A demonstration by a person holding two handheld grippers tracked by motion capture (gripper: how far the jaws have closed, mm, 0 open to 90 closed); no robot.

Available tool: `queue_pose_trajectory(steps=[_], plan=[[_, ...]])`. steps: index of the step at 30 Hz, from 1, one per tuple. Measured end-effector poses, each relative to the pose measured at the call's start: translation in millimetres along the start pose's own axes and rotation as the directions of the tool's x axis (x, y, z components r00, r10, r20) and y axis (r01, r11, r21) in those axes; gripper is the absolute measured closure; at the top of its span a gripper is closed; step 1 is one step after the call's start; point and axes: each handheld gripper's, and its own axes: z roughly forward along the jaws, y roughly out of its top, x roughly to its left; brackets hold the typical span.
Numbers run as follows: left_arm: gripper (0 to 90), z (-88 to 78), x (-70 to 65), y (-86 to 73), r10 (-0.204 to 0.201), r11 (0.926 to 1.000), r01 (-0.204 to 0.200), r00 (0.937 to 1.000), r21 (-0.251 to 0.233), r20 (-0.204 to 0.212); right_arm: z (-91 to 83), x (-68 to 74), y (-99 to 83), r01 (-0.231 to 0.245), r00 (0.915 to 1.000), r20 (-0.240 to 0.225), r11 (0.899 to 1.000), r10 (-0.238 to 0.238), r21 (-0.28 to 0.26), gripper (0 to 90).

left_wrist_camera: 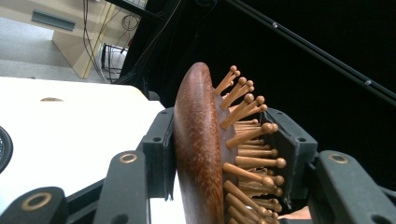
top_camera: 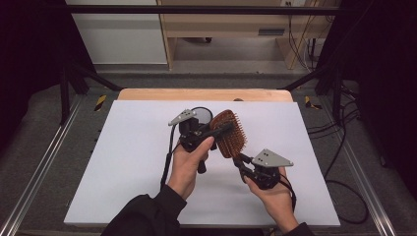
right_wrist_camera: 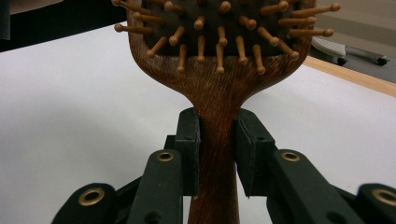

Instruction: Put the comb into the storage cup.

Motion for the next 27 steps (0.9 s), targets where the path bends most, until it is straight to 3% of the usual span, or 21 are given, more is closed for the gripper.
queue_pose_trajectory(steps=[27], plan=[[52.0,0.4,-0.8,-0.4,0.004,1.0000,-0.004,0.9998,-0.008,0.017,2.9,-2.3,-3.0,-0.031,0.9989,-0.035,0.999,0.030,-0.011,72.0]])
